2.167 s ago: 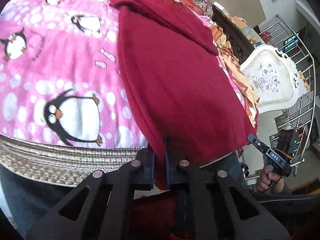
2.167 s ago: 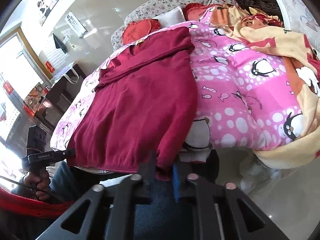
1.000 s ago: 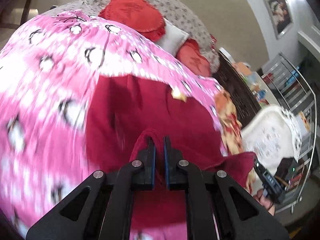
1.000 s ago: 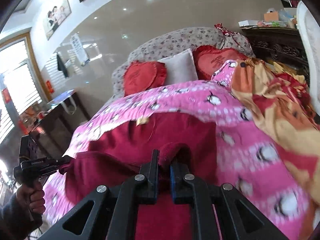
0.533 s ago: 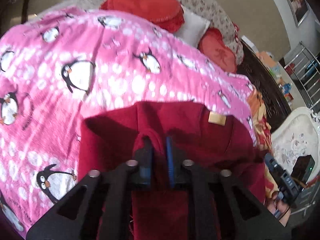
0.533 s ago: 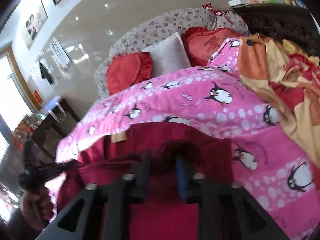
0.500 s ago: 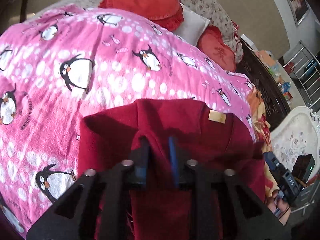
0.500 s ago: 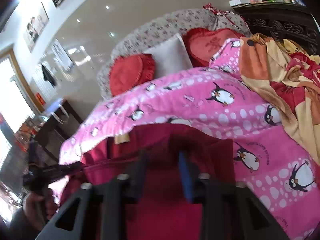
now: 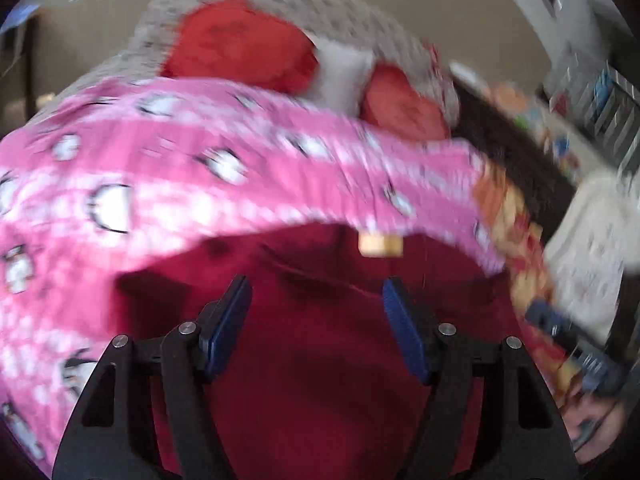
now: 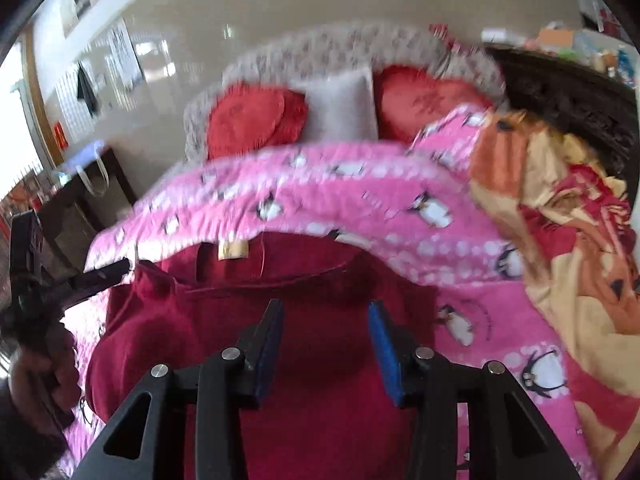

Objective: Fold small clothes
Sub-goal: 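Lower the hem onto the collar with both tools and open them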

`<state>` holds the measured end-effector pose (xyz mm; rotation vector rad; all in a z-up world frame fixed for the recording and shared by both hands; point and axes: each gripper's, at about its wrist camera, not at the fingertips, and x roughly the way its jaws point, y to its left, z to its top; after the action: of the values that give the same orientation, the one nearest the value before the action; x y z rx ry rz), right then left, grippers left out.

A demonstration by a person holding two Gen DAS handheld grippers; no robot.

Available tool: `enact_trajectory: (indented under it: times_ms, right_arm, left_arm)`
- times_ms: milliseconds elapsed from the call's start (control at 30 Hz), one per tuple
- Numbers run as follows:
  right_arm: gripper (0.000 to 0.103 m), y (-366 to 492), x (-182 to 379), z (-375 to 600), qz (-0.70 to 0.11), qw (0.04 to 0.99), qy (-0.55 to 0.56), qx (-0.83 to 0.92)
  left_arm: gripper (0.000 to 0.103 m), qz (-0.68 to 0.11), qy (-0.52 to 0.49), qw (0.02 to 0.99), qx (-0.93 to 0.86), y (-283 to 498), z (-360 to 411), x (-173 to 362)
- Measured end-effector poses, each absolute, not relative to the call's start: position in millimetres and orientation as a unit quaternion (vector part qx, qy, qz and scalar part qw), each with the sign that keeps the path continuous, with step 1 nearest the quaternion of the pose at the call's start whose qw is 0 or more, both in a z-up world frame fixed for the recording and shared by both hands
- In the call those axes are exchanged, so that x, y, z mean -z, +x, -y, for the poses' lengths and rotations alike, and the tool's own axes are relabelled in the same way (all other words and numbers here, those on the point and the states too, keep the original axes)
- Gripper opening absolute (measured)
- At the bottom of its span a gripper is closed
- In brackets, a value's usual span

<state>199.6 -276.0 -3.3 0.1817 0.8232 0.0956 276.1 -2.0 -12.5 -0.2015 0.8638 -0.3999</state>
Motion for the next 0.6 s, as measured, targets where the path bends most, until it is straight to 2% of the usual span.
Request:
enact_trajectory:
  times_ms: [100, 167, 233, 267, 333, 400, 467, 600]
  right_arm:
    - [0.040, 234, 31, 266, -0.457, 0.885, 0.083, -0.041]
    - [0.035, 256, 58, 264, -0.493, 0.868, 0.063, -0.018]
    - [0.034, 271, 66, 260, -0.467, 0.883, 0.032, -0.017]
    - [0.034, 276, 67, 257, -0.462, 0.887, 0.016, -0.017]
    - [0.034, 285, 73, 257, -0.453, 0.891, 0.015, -0.018]
    - [0.034, 282, 81, 256, -0.424, 0.905, 0.003, -0.021]
    - [0.034, 279, 82, 259, -0.411, 0.911, 0.010, -0.025]
    - [0.034, 280, 82, 270, -0.405, 0.912, 0.046, -0.044]
  left_arm:
    - [0.068, -0.443, -0.046, 0.883, 0.148, 295, 20, 43]
    - [0.067, -0.452, -0.059, 0.881, 0.127, 302, 8, 61]
    - [0.063, -0.430, -0.065, 0.892, 0.124, 298, -4, 66]
    - [0.056, -0.421, -0.057, 0.898, 0.116, 293, -6, 67]
    - [0.052, -0.406, -0.081, 0.903, 0.113, 288, -18, 69]
    - [0.036, -0.408, -0.126, 0.897, 0.112, 293, -33, 74]
    - [0.034, -0.409, -0.157, 0.892, 0.114, 298, -41, 78]
    - [0.035, -0.410, -0.130, 0.896, 0.109, 294, -32, 74]
